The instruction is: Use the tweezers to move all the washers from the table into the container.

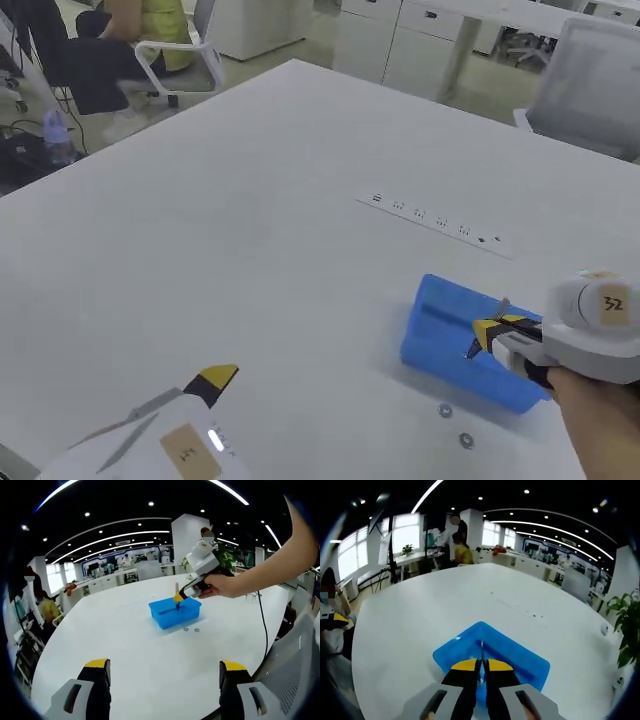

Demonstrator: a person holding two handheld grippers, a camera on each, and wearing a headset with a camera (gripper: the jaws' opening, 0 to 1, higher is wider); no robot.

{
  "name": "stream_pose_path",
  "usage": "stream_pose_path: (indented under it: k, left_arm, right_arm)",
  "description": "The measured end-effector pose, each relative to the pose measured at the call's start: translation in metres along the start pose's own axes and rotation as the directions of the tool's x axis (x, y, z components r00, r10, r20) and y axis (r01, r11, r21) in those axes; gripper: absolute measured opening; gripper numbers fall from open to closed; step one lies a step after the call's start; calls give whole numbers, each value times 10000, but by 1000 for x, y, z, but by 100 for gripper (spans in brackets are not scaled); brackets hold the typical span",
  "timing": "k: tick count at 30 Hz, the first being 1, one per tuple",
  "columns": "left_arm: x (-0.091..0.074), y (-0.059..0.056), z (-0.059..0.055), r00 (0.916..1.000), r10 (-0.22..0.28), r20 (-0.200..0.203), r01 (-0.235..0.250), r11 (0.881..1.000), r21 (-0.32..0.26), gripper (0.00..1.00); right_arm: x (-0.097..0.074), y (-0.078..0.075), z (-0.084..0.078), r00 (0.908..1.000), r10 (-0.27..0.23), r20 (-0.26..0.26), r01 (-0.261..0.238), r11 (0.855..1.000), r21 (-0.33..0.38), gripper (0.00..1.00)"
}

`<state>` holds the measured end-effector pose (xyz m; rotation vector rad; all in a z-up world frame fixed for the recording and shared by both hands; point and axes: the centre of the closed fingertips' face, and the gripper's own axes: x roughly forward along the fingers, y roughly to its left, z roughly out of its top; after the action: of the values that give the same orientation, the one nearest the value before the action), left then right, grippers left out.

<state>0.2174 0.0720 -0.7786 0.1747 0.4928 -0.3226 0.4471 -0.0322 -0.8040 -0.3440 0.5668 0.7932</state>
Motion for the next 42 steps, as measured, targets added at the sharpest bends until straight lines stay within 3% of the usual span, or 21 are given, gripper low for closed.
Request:
stream_pose_path:
  k: [10,20,24,28,42]
  left_arm:
    - [0,1,-1,10000,40,-55,-40,10000,-13,91]
    - [-1,2,0,9999,137,-6,-137,9999,-2,89]
    - [-2,4,2,9997,217,119,-217,9998,5,89]
    - [-4,6,7,9988,294,404,-293,9996,-30,89]
    - [-3,5,5,9991,284,303,-285,9996,23,88]
  right_arm:
    - [4,6,-9,9997,142,-200,-140,9999,78,1]
    - [6,-1,-13,9995,58,-297,-54,9999,153,2]
    - [0,-7,-8,9996,-240,-136,242,9997,99,2]
    - [-10,-9,5,9995,-199,239,193,9995,245,2]
    - [-53,5,35,9899,-130,1410,83,9994,335,2]
